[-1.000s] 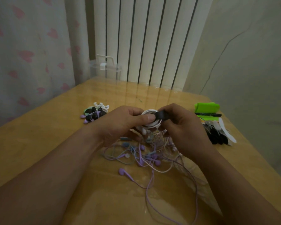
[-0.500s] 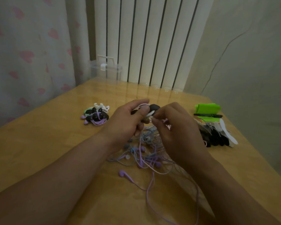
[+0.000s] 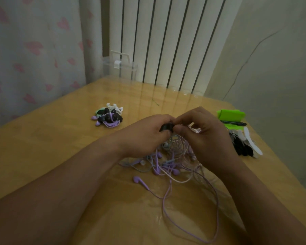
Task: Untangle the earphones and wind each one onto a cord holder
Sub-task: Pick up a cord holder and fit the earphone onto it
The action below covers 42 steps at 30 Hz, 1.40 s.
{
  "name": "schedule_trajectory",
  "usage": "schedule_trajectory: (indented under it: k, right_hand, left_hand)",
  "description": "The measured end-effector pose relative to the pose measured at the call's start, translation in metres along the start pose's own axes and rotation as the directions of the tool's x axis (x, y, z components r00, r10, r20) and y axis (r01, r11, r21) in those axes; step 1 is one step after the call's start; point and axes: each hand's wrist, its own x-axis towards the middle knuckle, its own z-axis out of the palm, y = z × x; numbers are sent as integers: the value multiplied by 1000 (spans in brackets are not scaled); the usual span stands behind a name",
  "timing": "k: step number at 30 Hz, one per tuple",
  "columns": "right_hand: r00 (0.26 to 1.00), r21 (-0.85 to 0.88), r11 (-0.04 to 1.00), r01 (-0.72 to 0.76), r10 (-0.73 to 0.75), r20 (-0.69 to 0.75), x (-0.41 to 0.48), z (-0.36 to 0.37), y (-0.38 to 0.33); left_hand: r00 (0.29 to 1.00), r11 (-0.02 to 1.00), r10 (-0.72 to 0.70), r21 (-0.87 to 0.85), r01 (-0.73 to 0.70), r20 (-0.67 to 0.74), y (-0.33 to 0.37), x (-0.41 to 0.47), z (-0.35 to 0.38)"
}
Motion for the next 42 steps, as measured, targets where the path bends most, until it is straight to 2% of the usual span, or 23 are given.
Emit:
schedule_trajectory:
  k: [5, 9, 13, 20, 24, 27, 30, 33, 35, 38, 42]
  right_hand:
    - [976, 281, 937, -210, 185, 110, 2, -3, 2]
    - [966, 389, 887, -250, 200, 164, 2, -6, 4]
    - [961, 405, 874, -270, 222, 162, 3, -6, 2]
    - [941, 327, 886, -329, 279, 189, 1, -10, 2]
    - [939, 357, 871, -338, 285, 193, 1, -9, 0]
    - [933, 413, 838, -357, 298, 202, 2, -9, -1]
    - [952, 401, 863, -307, 271, 146, 1, -9, -3]
    - [995, 144, 986, -90, 95, -26, -1, -5, -6]
    - [996, 42, 999, 27, -24, -83, -2, -2, -9]
    - [995, 81, 995, 52, -45, -94, -3, -1, -8]
    - [992, 219, 974, -51, 76, -105, -2, 1, -9]
  left_hand:
    - [999, 999, 32, 8, -32, 18, -1, 0, -2]
    - [998, 998, 49, 34, -51, 48, -1, -1, -2]
    - [998, 998, 55, 41, -56, 20, -1, -1, 0]
    - [999, 998, 42, 39, -42, 6, 3, -1, 8]
    - [1000, 999, 1, -51, -1, -15, 2, -3, 9]
    - [999, 998, 21, -55, -22, -31, 0, -2, 10]
    - [998, 997, 43, -66, -46, -49, -3, 1, 9]
    - [997, 997, 47, -61, -52, -69, -6, 2, 8]
    - [995, 997, 52, -53, -56, -84, -5, 2, 6]
    - [996, 998, 56, -33, -58, -74, -3, 2, 6]
    - [994, 997, 82, 11, -82, -73, -1, -1, 9]
